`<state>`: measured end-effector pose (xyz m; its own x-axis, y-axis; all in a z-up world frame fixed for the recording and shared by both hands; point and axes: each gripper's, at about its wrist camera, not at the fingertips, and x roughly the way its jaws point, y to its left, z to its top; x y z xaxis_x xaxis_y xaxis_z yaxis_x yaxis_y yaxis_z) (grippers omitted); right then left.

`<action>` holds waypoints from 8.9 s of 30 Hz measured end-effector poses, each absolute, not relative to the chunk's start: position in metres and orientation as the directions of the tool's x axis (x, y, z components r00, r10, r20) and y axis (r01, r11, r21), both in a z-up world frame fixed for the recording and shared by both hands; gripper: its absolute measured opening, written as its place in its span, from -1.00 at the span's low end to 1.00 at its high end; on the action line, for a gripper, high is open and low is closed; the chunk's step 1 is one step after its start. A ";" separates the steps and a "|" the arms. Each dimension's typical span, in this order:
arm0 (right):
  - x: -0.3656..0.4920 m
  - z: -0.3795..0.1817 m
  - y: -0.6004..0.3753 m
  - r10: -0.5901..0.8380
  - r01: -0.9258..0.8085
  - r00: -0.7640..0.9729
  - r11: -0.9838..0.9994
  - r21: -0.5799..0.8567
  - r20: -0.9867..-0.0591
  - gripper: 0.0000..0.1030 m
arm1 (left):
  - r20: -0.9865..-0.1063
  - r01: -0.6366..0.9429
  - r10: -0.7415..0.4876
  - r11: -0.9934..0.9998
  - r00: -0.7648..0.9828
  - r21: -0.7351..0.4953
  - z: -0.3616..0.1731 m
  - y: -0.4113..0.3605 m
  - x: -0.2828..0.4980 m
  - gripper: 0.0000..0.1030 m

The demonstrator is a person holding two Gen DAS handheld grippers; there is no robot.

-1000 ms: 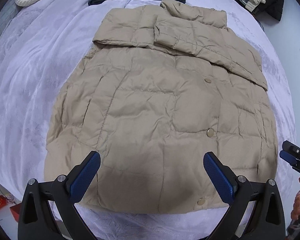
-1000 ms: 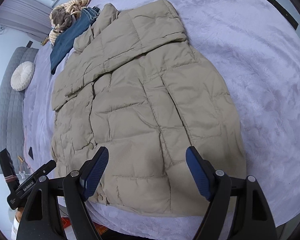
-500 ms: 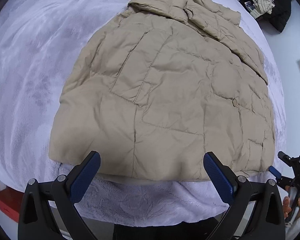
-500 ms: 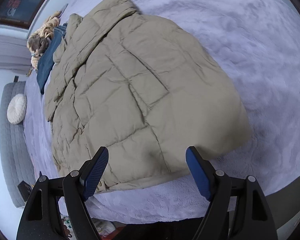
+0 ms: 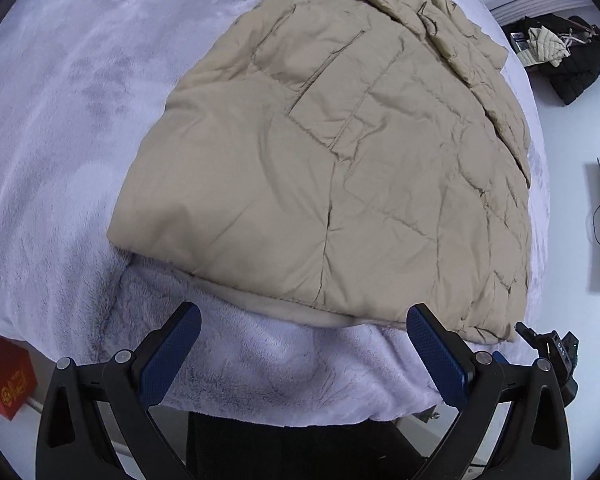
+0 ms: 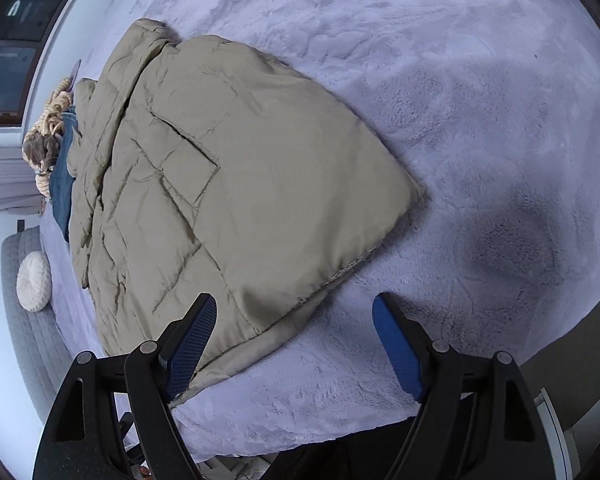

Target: Fold large clothes

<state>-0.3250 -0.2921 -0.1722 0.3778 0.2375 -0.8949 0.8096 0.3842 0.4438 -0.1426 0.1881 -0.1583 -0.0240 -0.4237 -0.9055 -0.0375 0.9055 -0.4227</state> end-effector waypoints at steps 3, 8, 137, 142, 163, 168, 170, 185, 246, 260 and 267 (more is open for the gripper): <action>-0.324 -0.178 -0.293 0.235 0.817 0.383 0.365 0.446 -0.893 0.61 | -0.887 -0.072 -0.458 0.888 -0.063 -0.454 -0.169 0.190 -0.146 1.00; -0.316 -0.188 -0.291 0.282 0.797 0.436 0.320 0.512 -0.855 0.99 | -0.873 -0.118 -0.487 0.869 -0.031 -0.480 -0.178 0.187 -0.141 1.00; 0.161 -0.194 -0.435 0.000 0.497 0.438 0.834 0.242 -0.899 -0.87 | -0.862 0.173 -0.116 0.984 0.494 -0.034 -0.196 0.010 0.312 0.25; 0.163 -0.187 -0.432 -0.023 0.506 0.424 0.835 0.215 -0.906 -0.84 | -0.866 0.167 -0.070 0.986 0.495 0.015 -0.192 0.003 0.310 0.28; 0.031 -0.106 -0.392 0.113 0.557 0.508 0.713 0.425 -0.854 0.53 | -0.886 0.157 -0.158 0.983 0.437 -0.098 -0.110 0.042 0.184 0.98; 0.000 -0.103 -0.389 0.126 0.586 0.510 0.673 0.451 -0.851 0.59 | -0.899 0.165 -0.183 0.978 0.397 -0.126 -0.107 0.043 0.157 0.98; -0.012 -0.104 -0.387 0.137 0.597 0.511 0.654 0.465 -0.849 0.60 | -0.904 0.165 -0.193 0.977 0.382 -0.139 -0.105 0.043 0.148 0.98; -0.064 -0.127 -0.374 0.196 0.664 0.524 0.515 0.542 -0.829 0.99 | -0.923 0.112 -0.226 0.973 0.312 -0.201 -0.110 0.058 0.113 0.98; -0.042 -0.164 -0.333 0.380 0.564 0.681 0.273 0.780 -0.626 -0.49 | -0.742 0.187 -0.533 0.844 0.406 -0.503 -0.129 0.103 0.138 -0.56; -0.146 -0.151 -0.296 0.465 0.602 0.574 0.319 0.732 -0.674 -0.49 | -0.797 0.136 -0.501 0.864 0.338 -0.485 -0.125 0.163 -0.025 -0.56; -0.208 -0.155 -0.280 0.514 0.624 0.539 0.288 0.726 -0.667 -0.49 | -0.838 0.054 -0.472 0.877 0.274 -0.477 -0.144 0.186 -0.099 -0.56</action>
